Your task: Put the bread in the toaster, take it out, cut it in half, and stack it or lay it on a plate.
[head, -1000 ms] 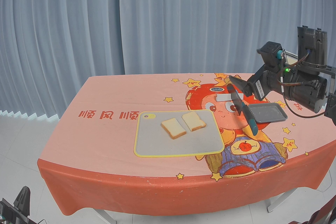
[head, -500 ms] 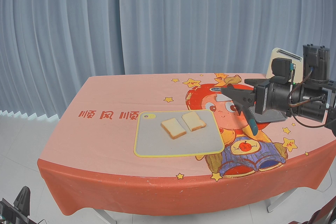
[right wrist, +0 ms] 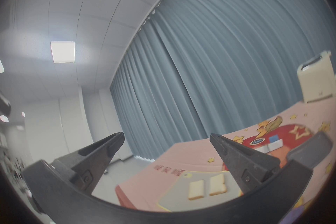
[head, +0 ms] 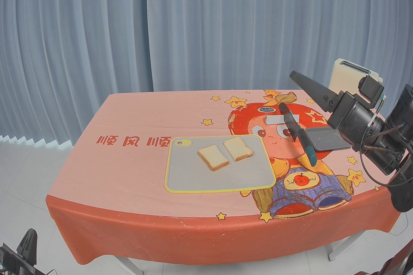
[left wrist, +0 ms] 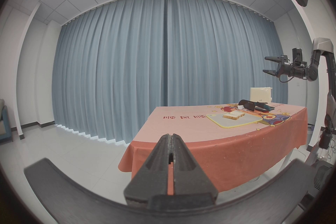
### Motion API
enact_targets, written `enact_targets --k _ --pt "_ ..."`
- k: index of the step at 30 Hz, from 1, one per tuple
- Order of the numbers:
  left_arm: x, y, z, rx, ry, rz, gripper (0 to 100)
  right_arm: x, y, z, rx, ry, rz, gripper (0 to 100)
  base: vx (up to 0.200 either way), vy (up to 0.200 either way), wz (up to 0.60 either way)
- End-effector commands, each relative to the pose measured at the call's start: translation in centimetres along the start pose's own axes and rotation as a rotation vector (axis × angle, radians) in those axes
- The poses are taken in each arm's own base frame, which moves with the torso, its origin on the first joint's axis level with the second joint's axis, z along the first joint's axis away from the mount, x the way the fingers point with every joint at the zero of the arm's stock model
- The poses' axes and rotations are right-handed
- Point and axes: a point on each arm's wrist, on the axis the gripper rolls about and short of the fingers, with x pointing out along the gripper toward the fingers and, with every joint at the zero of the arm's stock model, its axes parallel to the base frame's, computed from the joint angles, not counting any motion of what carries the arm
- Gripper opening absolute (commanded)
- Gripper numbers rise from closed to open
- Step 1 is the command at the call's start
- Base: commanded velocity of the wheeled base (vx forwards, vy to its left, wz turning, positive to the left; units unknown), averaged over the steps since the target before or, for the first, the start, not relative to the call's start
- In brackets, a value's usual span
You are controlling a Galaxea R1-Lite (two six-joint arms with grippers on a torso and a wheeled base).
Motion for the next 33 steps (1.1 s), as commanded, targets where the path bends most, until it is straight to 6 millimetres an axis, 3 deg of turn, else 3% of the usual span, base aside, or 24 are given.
enact_targets --k 1,2,6,10,12,16,20,24,33 --pt "0.0 0.0 -0.5 0.0 0.0 0.0 0 0.1 -2.0 -3.8 0.187 0.068 -0.05 100 0.0 0.0 0.0" --pt "0.0 0.0 -0.5 -0.002 0.002 0.002 0 0.7 -1.5 -3.6 0.329 0.048 -0.031 100 0.0 0.0 0.0" --pt "0.0 0.0 -0.5 -0.002 0.0 0.002 0 1.2 -1.1 -2.8 0.385 0.016 -0.005 100 0.0 0.0 0.0" --pt "0.0 0.0 -0.5 0.0 0.0 0.002 0 0.4 -0.4 -2.1 0.448 0.013 0.063 100 0.0 0.0 0.0" --pt "0.0 0.0 -0.5 -0.002 0.0 0.002 0 -1.0 0.3 -2.0 0.495 0.071 0.137 100 0.0 0.0 0.0" --pt "0.0 0.0 -0.5 -0.002 0.0 0.002 0 -2.9 -0.1 -3.5 0.467 0.229 0.197 100 0.0 0.0 0.0" --pt "0.0 0.0 -0.5 -0.002 0.002 0.002 0 -2.6 -0.8 -4.1 0.409 0.238 0.177 100 0.0 0.0 0.0" --pt "0.0 0.0 -0.5 -0.002 0.0 0.002 0 -2.3 -1.4 -3.4 0.394 0.206 0.161 100 0.0 0.0 0.0" --pt "0.0 0.0 -0.5 -0.002 0.0 0.002 0 -2.1 -1.1 -3.3 0.37 0.2 0.177 100 0.0 0.0 0.0"
